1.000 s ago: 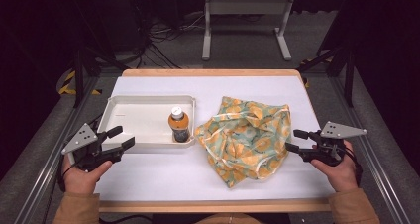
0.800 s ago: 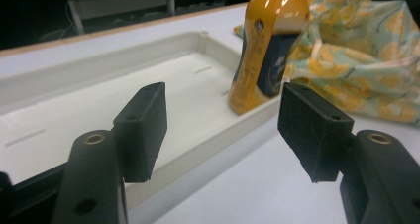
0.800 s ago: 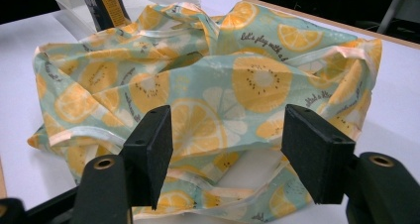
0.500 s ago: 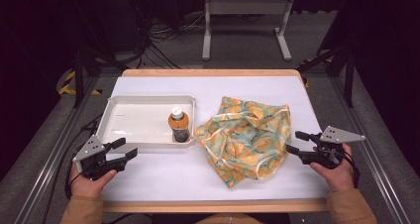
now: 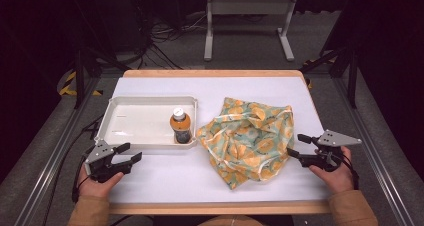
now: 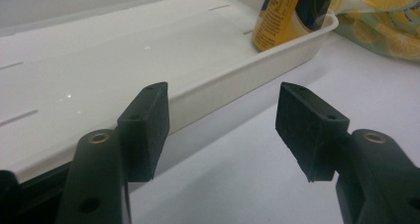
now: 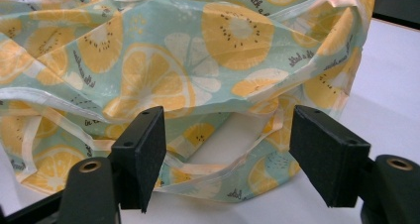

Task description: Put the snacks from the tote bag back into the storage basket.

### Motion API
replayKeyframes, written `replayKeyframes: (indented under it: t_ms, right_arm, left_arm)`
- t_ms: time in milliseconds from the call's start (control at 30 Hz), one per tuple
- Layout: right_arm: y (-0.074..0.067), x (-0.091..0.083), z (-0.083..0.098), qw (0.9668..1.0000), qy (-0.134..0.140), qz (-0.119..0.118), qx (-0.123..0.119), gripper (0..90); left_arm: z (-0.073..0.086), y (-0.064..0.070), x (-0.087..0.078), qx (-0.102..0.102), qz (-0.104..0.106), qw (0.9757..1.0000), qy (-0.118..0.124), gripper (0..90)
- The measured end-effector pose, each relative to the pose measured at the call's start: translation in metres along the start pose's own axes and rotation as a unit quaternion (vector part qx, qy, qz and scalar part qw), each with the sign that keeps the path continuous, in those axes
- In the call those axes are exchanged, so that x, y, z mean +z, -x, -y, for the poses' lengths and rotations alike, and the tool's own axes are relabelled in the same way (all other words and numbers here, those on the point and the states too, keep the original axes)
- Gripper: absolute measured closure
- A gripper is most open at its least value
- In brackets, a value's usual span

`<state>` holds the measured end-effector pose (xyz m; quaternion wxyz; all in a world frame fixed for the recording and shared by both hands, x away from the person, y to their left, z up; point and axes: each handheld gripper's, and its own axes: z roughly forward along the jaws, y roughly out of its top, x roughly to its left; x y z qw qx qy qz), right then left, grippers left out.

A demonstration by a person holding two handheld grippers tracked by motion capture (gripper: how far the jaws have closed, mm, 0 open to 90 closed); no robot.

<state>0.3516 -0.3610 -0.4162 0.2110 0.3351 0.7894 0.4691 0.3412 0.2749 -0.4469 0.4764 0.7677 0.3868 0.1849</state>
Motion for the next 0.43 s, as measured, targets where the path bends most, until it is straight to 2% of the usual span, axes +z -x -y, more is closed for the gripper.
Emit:
replayKeyframes:
  t_ms: [67, 133, 433]
  right_arm:
    - [0.0002, 0.0001, 0.0001, 1.0, -0.001, 0.001, 0.002, 31.3]
    - [0.0007, 0.0002, 0.0007, 1.0, -0.003, -0.003, 0.006, 32.2]
    - [0.0015, -0.0001, 0.0001, 0.9999, -0.005, -0.002, 0.008, 33.3]
  left_arm:
    - [0.0001, -0.0003, 0.0023, -0.005, -0.006, 0.9998, -0.017, 38.4]
    - [0.0012, -0.0016, 0.0032, -0.012, -0.006, 0.9997, -0.021, 38.4]
    - [0.0042, -0.0041, 0.0037, -0.019, -0.019, 0.9994, -0.022, 37.6]
